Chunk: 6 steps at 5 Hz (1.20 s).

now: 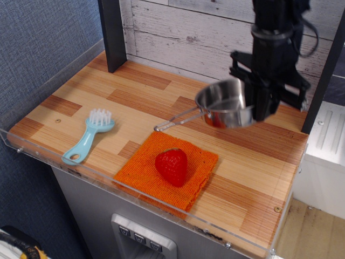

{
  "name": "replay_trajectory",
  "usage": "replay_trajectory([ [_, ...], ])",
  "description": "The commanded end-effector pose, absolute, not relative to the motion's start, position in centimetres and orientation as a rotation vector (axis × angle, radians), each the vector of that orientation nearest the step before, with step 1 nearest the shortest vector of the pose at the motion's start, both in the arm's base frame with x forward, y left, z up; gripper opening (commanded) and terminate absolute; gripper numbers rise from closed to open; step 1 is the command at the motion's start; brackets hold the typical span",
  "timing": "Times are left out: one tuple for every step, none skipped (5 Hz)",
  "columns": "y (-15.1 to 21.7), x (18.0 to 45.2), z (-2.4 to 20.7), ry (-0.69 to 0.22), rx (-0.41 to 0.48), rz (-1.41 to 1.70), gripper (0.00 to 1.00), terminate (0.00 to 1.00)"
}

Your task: PICK UP THE VESSEL AND PUT ANOTHER SIDE OF THE TABLE

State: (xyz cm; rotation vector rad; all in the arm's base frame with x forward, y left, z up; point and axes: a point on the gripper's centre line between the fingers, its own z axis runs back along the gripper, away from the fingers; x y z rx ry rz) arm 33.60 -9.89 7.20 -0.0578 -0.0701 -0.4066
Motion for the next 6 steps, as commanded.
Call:
replay_trajectory([
  [-11.3,34.3,5.4,-0.081,-0.044,-0.477,0.00,0.00],
  [-11.3,34.8,4.5,-0.071,-0.038,-0.512,0.00,0.00],
  [-11.1,35.4,3.8,-0.074,0.010,-0.606,0.00,0.00],
  [-10.7,35.5,3.3,-0.065,0.019,-0.607,0.00,0.00],
  [-10.9,35.1,4.3,-0.081,0.030,-0.637,1.00,0.00],
  [-10.3,34.6,6.0,-0.121,0.022,-0.617,1.00,0.00],
])
